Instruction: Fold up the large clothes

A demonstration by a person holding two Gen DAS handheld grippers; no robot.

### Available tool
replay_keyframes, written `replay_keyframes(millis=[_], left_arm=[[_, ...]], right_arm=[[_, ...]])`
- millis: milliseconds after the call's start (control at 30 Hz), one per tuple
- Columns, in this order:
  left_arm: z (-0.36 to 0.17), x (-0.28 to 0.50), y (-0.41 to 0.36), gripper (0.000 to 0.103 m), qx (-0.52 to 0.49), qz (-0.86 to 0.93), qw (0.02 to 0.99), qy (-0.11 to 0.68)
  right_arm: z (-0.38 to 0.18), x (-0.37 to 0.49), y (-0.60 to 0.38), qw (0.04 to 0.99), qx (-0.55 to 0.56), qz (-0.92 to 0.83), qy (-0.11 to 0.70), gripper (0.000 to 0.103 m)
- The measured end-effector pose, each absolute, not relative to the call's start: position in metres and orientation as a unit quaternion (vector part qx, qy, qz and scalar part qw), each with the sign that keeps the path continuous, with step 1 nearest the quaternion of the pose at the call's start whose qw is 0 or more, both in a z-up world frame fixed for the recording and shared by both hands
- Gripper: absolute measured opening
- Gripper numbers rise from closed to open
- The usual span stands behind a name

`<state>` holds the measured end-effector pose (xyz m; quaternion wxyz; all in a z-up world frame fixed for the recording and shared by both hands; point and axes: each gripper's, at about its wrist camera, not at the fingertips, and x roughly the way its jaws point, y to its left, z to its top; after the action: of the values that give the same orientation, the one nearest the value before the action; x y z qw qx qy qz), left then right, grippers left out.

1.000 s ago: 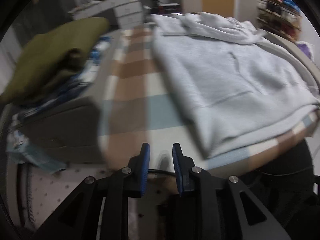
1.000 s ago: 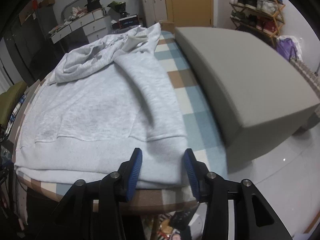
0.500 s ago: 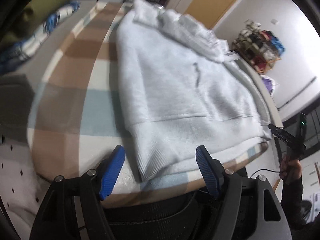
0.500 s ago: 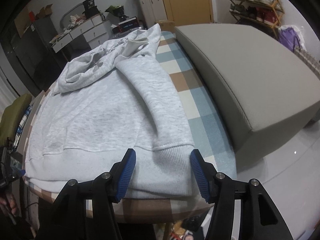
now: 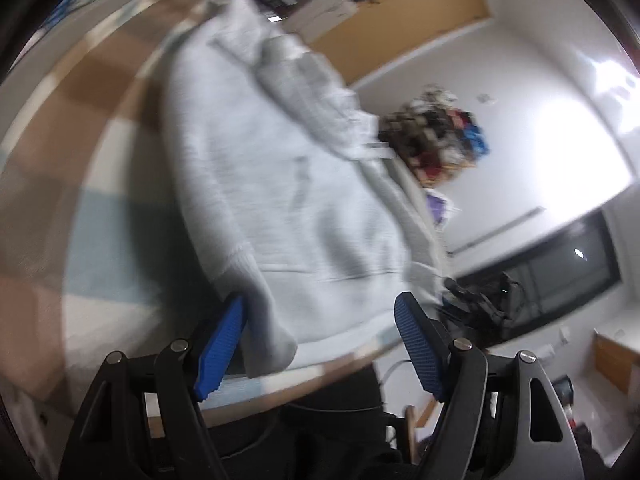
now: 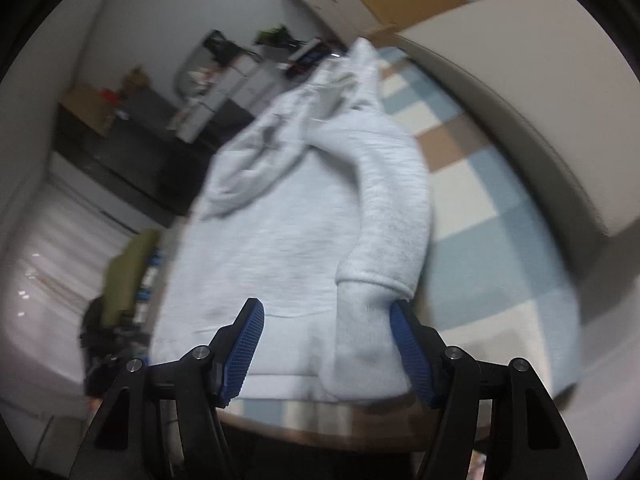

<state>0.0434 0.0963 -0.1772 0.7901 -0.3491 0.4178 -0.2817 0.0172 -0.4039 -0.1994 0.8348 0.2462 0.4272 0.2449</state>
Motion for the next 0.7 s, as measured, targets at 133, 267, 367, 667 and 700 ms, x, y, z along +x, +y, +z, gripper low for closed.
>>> replay_keyframes(millis=[133, 267, 367, 667, 700], left_arm=[[-0.181, 0.052, 0.089, 0.072, -0.314, -0.249, 0.807, 0.435], [-0.205, 0.052, 0.1, 0.072, -0.334, -0.211, 0.79, 0.469], [-0.21, 0.053, 0.097, 0.072, -0.359, -0.226, 0.768, 0.481], [-0.204, 0.058, 0.091, 0.033, -0.31, -0.19, 0.795, 0.486], [-0.207, 0.059, 0.093, 0.02, -0.299, -0.174, 0.797, 0.495]], right_arm=[[-0.196, 0.015, -0.395, 0.846, 0.216, 0.236, 0.426, 0.067], [-0.205, 0.016, -0.401, 0.85, 0.199, 0.197, 0.447, 0.067], [-0.208, 0.019, -0.405, 0.848, 0.189, 0.176, 0.462, 0.067], [-0.216, 0.03, -0.389, 0.861, 0.104, 0.119, 0.484, 0.035], [-0.216, 0.03, -0.383, 0.858, 0.09, 0.131, 0.488, 0.022]])
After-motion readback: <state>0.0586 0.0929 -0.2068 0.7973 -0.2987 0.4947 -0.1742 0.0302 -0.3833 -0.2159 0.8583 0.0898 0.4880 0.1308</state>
